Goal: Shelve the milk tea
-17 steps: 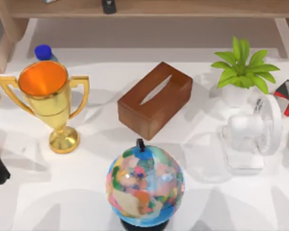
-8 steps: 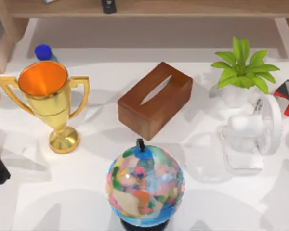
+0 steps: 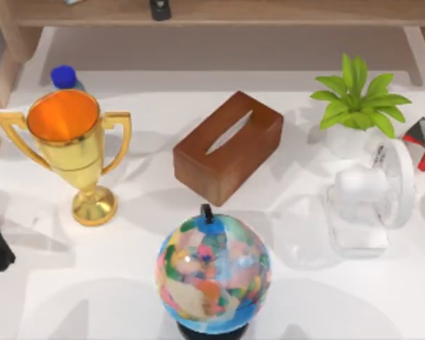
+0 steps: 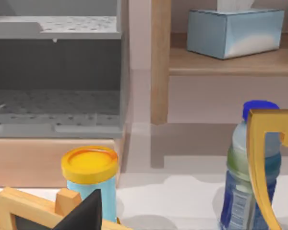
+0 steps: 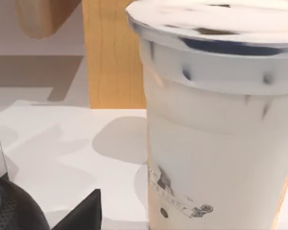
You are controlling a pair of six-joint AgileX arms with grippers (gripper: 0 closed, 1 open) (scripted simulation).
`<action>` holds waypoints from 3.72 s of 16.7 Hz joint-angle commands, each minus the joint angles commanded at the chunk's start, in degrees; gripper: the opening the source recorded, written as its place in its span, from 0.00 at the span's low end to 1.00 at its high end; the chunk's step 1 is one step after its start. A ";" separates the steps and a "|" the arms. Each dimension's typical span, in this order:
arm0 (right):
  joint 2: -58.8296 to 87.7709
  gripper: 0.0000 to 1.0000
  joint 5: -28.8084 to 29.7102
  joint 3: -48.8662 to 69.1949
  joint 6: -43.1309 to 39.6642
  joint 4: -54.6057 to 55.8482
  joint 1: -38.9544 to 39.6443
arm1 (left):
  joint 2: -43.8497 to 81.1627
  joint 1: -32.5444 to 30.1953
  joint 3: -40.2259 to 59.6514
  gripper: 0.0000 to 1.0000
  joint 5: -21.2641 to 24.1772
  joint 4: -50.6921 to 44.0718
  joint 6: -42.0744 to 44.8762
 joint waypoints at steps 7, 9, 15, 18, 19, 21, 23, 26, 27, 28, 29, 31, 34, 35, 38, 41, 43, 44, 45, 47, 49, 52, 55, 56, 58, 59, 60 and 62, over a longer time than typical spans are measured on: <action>1.39 1.00 -0.52 0.15 -0.05 1.33 -0.47 | 0.00 0.00 0.00 1.00 0.00 0.00 0.00; 2.23 1.00 1.09 1.97 0.28 0.71 1.05 | 0.00 0.00 0.00 1.00 0.00 0.00 0.00; 7.22 1.00 10.00 11.67 1.62 -3.24 9.95 | 0.00 0.00 0.00 1.00 0.00 0.00 0.00; 8.43 1.00 12.22 14.06 1.94 -4.26 12.17 | 0.00 0.00 0.00 1.00 0.00 0.00 0.00; 8.43 1.00 12.22 14.06 1.94 -4.26 12.17 | 0.00 0.00 0.00 1.00 0.00 0.00 0.00; 8.43 1.00 12.22 14.06 1.94 -4.26 12.17 | 0.00 0.00 0.00 1.00 0.00 0.00 0.00; 8.43 0.85 12.22 14.06 1.94 -4.26 12.17 | 0.00 0.00 0.00 1.00 0.00 0.00 0.00; 8.43 0.62 12.22 14.06 1.94 -4.26 12.17 | 0.00 0.00 0.00 1.00 0.00 0.00 0.00; 8.43 0.55 12.22 14.06 1.94 -4.26 12.17 | 0.00 0.00 0.00 1.00 0.00 0.00 0.00; 8.43 0.47 12.22 14.06 1.94 -4.26 12.17 | 0.00 0.00 0.00 1.00 0.00 0.00 0.00; 8.43 0.40 12.22 14.06 1.94 -4.26 12.17 | 0.00 0.00 0.00 1.00 0.00 0.00 0.00; 8.43 0.25 12.22 14.06 1.94 -4.26 12.17 | 0.00 0.00 0.00 1.00 0.00 0.00 0.00; 8.43 0.02 12.22 14.06 1.94 -4.26 12.17 | 0.00 0.00 0.00 1.00 0.00 0.00 0.00; 8.43 0.00 12.22 14.06 1.94 -4.26 12.17 | 0.00 0.00 0.00 1.00 0.00 0.00 0.00; 8.43 0.00 12.22 14.06 1.94 -4.26 12.17 | 0.00 0.00 0.00 1.00 0.00 0.00 0.00; 8.43 0.00 12.22 14.06 1.94 -4.26 12.17 | 0.00 0.00 0.00 1.00 0.00 0.00 0.00; 8.34 0.00 12.22 14.04 2.00 -4.26 12.06 | 0.00 0.00 0.00 1.00 0.00 0.00 0.00; 8.17 0.00 12.22 14.03 2.01 -4.43 12.06 | 0.00 0.00 0.00 1.00 0.00 0.00 0.00; 7.60 0.00 12.22 14.01 2.01 -4.96 12.07 | 0.00 0.00 0.00 1.00 0.00 0.00 0.00; 5.98 0.00 12.20 13.94 2.02 -6.51 12.08 | 0.00 0.00 0.00 1.00 0.00 0.00 0.00; 4.95 0.00 12.18 13.91 2.03 -7.51 12.07 | 0.00 0.00 0.00 1.00 0.00 0.00 0.00; 5.15 0.00 12.16 13.98 2.11 -7.39 12.07 | 0.00 0.00 0.00 1.00 0.00 0.00 0.00; 3.76 0.00 12.54 15.22 2.33 -7.08 13.52 | 0.00 0.00 0.00 1.00 0.00 0.00 0.00; 2.74 0.00 12.97 16.04 2.55 -7.33 14.95 | 0.00 0.00 0.00 1.00 0.00 0.00 0.00; 0.44 0.00 14.33 17.93 3.14 -8.80 18.93 | 0.00 0.00 0.00 1.00 0.00 0.00 0.00; -0.80 0.00 15.28 19.03 3.49 -9.98 21.37 | 0.00 0.00 0.00 1.00 0.00 0.00 0.00; -2.05 0.00 16.42 20.28 3.87 -11.44 24.06 | 0.00 0.00 0.00 1.00 0.00 0.00 0.00; -4.50 0.00 19.28 23.21 4.66 -15.11 29.89 | 0.00 0.00 0.00 1.00 0.00 0.00 0.00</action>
